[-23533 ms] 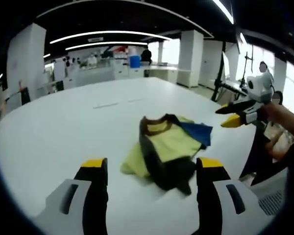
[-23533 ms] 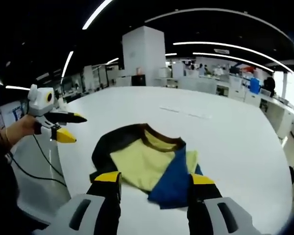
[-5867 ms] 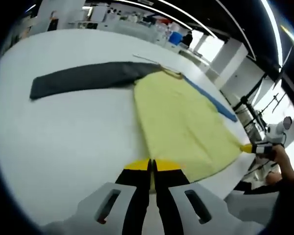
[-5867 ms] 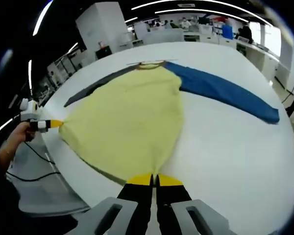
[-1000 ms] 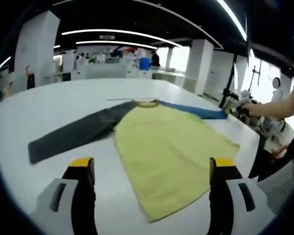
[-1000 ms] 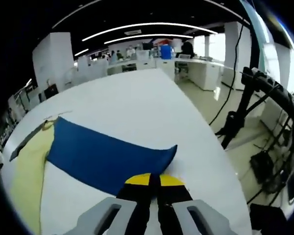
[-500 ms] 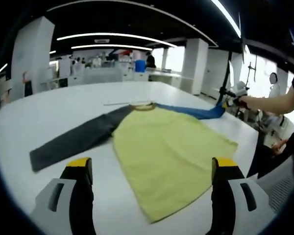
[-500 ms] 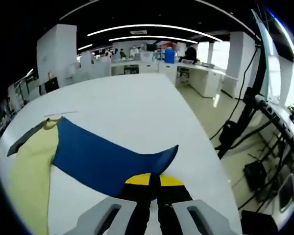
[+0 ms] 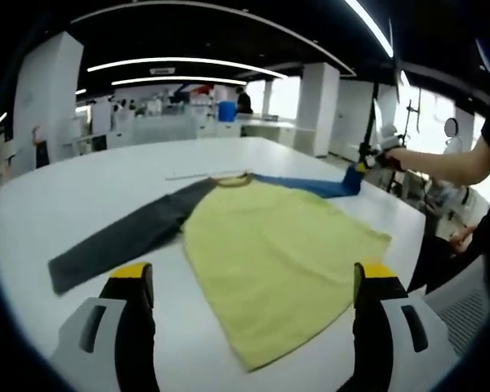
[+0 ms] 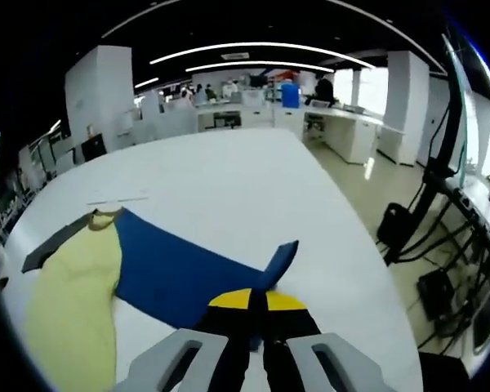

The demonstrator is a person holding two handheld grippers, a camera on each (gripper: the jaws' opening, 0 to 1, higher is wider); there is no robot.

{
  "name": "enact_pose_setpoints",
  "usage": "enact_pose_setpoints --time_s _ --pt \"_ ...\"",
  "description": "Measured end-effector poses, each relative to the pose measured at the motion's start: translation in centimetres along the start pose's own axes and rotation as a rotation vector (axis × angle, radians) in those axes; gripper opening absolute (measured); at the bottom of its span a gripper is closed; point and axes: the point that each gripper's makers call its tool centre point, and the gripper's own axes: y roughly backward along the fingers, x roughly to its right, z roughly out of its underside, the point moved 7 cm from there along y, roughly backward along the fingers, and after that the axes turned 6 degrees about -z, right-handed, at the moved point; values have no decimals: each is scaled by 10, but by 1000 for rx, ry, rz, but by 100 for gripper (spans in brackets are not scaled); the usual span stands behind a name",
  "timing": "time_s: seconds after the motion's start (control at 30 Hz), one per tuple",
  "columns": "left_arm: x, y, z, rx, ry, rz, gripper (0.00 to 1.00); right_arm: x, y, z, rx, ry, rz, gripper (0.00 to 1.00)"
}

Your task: Fold the garment on the visible template until the final outline fits inside the template.

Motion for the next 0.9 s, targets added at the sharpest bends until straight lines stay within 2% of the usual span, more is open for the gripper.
enact_pose_setpoints --time_s 0.33,0.6,0.9 --pt "5 2 -1 0 -3 10 99 -36 -14 -15 18 10 -77 0" --pt "8 5 -1 3 -2 9 99 -67 -22 -18 26 13 -134 0" --pt "10 5 -2 7 -5 15 99 -108 -22 -21 19 47 -190 0"
